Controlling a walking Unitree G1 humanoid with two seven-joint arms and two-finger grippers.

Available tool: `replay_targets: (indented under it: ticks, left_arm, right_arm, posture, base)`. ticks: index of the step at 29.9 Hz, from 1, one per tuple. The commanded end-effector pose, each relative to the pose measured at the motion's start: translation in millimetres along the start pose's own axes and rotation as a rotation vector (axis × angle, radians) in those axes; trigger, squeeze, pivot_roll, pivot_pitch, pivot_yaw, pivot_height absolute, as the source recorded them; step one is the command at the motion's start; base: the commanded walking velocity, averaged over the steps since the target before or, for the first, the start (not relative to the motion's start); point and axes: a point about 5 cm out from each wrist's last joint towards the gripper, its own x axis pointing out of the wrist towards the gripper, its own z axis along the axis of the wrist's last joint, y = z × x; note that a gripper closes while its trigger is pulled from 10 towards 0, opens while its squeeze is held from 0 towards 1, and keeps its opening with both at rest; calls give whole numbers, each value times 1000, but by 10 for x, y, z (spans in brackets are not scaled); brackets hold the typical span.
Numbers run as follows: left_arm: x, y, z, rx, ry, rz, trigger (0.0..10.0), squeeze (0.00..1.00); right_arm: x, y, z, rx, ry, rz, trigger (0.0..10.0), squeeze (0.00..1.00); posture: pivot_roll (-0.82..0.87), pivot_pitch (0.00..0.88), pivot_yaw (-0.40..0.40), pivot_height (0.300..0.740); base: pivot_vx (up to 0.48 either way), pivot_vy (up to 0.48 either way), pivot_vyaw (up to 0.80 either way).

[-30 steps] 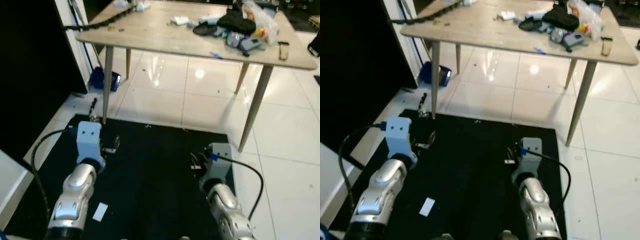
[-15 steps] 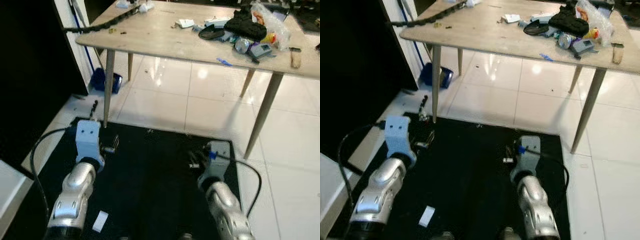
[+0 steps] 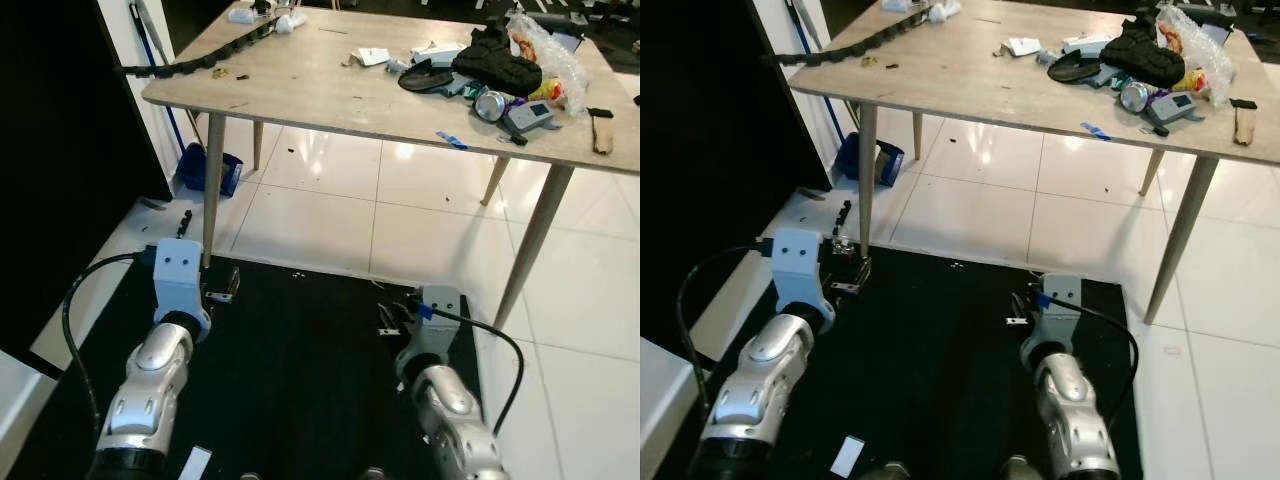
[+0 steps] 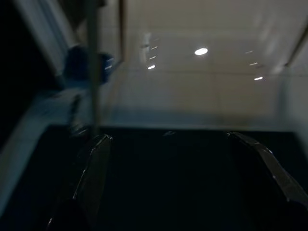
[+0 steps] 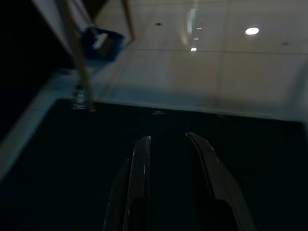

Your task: Picking trash to rubbish bin

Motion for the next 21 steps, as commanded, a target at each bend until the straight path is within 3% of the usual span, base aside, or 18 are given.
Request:
replay_targets:
  ticks: [1,21]
  left_arm:
    - [-32,44,-93,-4,34,23,10000,0]
    - [-5,53,-35,-32,12,35,10000,0]
  right_arm:
    - [-25,-2,-8,11,-1,-6,10000,0]
    - [80,-168,417,-19,-174,-81,10000,0]
  posture:
    - [14,171,17,740]
    - [10,183,11,740]
  base:
    - [322,0,0]
    - [322,0,0]
